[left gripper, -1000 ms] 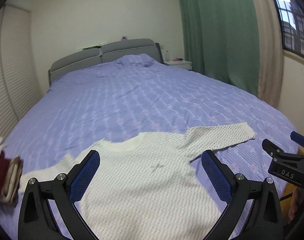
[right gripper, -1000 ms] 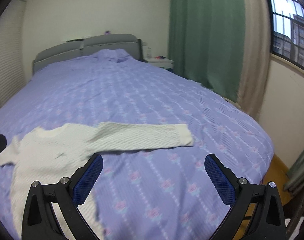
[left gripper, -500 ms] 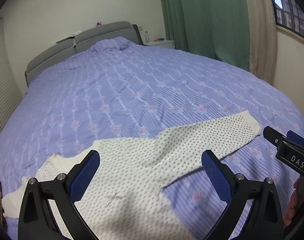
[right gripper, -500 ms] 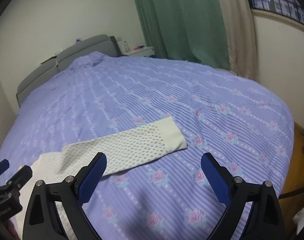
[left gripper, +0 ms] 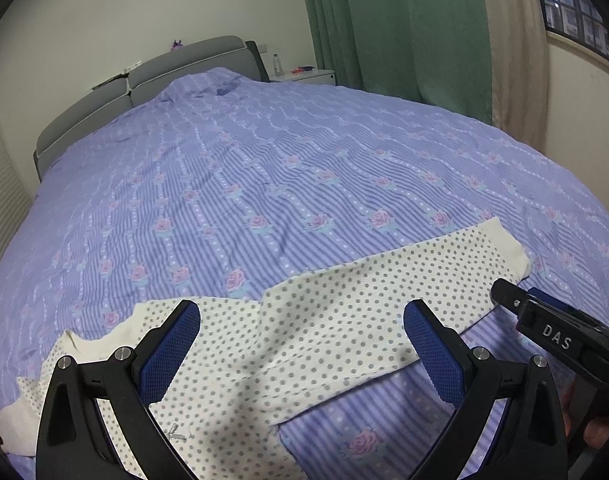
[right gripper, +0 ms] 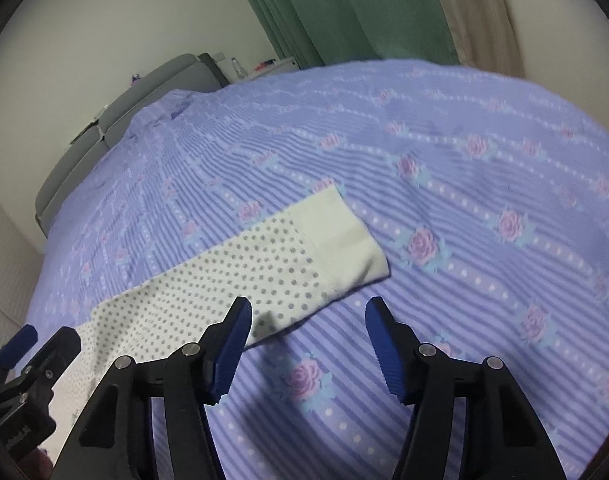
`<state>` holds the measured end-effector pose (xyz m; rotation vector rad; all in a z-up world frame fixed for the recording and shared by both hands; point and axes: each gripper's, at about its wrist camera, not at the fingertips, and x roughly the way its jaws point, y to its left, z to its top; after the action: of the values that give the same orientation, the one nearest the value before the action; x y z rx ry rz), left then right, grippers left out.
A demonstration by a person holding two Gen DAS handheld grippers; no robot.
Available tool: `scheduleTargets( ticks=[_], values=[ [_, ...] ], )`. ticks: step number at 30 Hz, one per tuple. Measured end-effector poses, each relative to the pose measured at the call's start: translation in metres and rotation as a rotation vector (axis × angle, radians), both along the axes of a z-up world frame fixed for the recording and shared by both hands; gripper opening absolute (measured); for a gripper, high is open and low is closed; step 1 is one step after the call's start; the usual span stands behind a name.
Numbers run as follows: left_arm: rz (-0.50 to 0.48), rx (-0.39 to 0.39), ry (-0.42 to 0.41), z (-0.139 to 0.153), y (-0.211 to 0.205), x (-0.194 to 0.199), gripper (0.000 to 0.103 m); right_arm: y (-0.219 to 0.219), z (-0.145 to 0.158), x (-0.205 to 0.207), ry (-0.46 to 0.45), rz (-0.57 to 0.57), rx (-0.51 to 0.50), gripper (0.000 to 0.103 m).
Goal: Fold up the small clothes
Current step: 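Move the right tool to the cuff of the sleeve nearest it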
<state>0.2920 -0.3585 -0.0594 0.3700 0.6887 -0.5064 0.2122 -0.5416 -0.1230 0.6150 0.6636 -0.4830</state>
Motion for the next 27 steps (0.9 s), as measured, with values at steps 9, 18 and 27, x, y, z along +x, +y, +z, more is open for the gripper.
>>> scheduleTargets(
  ticks=[9,18,27],
  values=[
    [-0.005,0.023,-0.010,-0.004,-0.006,0.000,0.103,-0.018,-0.019,0.002,-0.054,-0.068,0.078,0.060],
    [0.001,0.035,-0.018,-0.002,-0.012,-0.002,0.103,-0.036,-0.025,0.017,-0.089,-0.143,0.120,0.054],
    [0.027,0.027,-0.022,0.009,0.003,-0.007,0.103,-0.039,-0.016,0.009,-0.091,-0.147,0.115,0.016]
  ],
)
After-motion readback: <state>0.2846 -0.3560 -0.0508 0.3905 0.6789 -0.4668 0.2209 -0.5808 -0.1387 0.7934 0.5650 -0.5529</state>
